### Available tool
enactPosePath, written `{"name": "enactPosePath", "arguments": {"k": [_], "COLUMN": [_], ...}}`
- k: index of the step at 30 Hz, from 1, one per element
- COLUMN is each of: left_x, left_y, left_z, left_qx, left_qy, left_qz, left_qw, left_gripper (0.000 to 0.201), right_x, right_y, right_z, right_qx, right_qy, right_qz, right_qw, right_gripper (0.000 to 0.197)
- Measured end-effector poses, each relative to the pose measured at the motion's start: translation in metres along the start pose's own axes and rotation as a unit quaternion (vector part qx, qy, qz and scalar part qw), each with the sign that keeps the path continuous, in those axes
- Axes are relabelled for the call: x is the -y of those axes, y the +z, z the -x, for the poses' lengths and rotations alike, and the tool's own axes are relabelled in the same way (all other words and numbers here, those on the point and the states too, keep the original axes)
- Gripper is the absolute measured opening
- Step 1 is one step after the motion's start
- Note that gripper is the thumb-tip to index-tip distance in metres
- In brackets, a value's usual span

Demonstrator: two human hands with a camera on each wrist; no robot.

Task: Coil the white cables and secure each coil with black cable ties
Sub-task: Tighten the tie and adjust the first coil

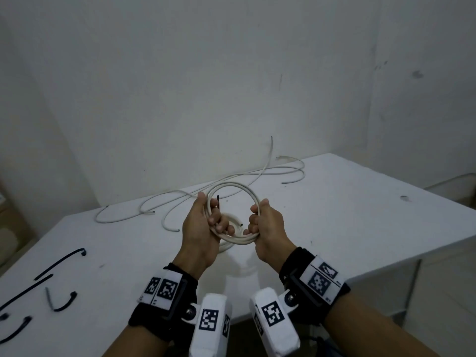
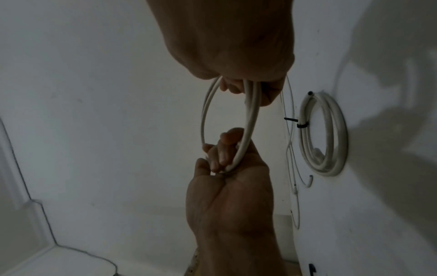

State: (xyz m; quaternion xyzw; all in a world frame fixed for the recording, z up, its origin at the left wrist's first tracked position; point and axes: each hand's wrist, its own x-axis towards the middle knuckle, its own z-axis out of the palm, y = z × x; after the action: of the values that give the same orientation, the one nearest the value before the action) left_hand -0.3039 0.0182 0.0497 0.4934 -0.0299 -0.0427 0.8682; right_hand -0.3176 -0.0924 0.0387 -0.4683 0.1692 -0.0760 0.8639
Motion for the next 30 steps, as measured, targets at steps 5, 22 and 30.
{"name": "enactPosePath", "arguments": {"k": [5,22,30], "left_x": [0.001,0.002,-0.003], "left_y": [-0.002,-0.004,-0.011], "left_z": [0.000,0.000,-0.002], "left_qx": [-0.001,-0.061,-0.039], "left_qy": [-0.001,-0.011,-0.028], "left_qz": [-0.096,-0.021,-0.029], "left_qw": [0.995,0.998,0.998], "left_gripper": [0.039,0.041,0.042], "right_x": [0.003,0.009,0.000], "right_y": [-0.001,-0.019,-0.030], "right_z": [0.000,-0.013,-0.017], "right_qx": [0.031,0.235,0.197], "right_qy": [-0.010,0.050,-0.026], "right_qz": [0.053,-0.027,0.076], "right_qw": [0.998,0.970,0.977], "right_gripper": [0.037,0.061,0.023]}}
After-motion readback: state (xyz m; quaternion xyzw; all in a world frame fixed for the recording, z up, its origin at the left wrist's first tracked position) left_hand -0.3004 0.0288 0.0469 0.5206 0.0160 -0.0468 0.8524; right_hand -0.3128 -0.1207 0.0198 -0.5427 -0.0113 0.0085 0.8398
